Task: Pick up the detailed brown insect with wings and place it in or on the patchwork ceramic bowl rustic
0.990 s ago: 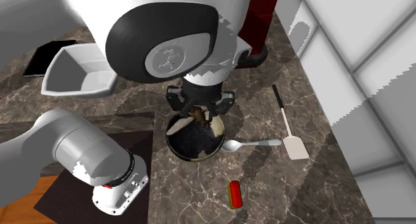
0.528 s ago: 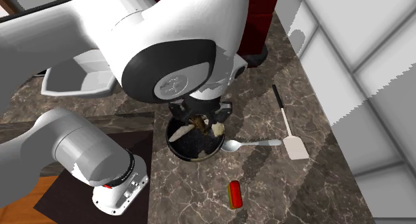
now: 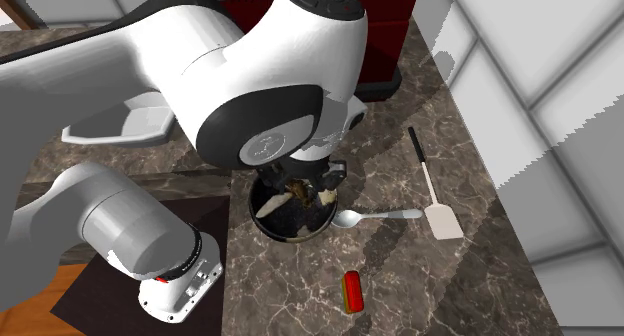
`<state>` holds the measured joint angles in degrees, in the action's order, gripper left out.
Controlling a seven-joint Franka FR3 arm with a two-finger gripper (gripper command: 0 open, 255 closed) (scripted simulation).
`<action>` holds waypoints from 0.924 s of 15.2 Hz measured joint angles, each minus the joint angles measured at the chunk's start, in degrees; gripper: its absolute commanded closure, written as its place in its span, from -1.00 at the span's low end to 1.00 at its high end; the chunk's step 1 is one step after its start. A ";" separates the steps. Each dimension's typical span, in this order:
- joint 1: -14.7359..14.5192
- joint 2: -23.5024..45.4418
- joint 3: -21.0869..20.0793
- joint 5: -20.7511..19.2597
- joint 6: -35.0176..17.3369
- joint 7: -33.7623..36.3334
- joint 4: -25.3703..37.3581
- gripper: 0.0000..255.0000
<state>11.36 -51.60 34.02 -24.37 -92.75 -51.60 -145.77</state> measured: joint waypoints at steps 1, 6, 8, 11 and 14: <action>0.01 -0.01 0.01 -0.01 -0.02 0.00 -0.03 1.00; 0.02 -0.03 0.01 -0.02 -0.04 0.01 -0.07 -1.00; 0.02 -0.03 0.01 -0.02 -0.04 0.01 -0.07 -1.00; -0.50 0.48 -0.85 0.90 1.88 -0.04 2.39 -1.00; -1.23 1.43 -2.13 2.26 5.34 -0.35 6.82 -1.00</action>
<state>10.13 -50.17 31.89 -22.10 -87.41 -51.95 -138.95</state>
